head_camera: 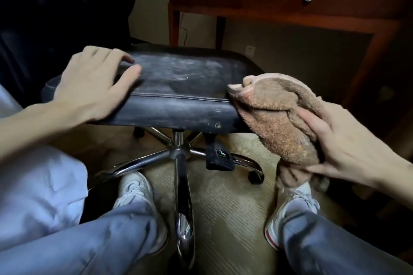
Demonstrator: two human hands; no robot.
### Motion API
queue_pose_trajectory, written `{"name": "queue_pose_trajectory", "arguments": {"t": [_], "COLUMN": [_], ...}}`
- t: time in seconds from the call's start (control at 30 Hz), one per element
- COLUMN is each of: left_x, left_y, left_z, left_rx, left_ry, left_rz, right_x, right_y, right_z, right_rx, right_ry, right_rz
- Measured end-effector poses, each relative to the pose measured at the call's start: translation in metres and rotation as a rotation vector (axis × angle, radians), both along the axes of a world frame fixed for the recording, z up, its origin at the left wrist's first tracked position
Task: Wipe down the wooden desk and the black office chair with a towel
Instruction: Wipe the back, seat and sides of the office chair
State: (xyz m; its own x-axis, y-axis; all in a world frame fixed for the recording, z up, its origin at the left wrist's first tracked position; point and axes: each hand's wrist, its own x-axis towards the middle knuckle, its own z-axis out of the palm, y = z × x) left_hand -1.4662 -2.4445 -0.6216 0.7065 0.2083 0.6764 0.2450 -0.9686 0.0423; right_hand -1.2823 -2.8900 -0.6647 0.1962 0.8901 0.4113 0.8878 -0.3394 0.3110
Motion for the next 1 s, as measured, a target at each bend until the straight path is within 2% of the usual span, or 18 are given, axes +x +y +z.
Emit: {"name": "queue_pose_trajectory", "arguments": {"t": [0.2,0.6,1.0], "left_x": [0.001,0.005,0.006], "left_y": [-0.004,0.001,0.0], "left_z": [-0.003,-0.005,-0.002], "left_rx": [0.076,0.065,0.066], "left_ry": [0.131,0.162,0.295], "left_rz": [-0.052,-0.1,-0.052], "right_x": [-0.008,-0.043,-0.076], "right_y": [0.012,0.062,0.132], "right_z": [0.012,0.03,0.056], "right_rx": [0.001,0.055,-0.122], "right_ry": [0.0,-0.141,-0.349], "right_rz": [-0.063,-0.137,-0.124]}}
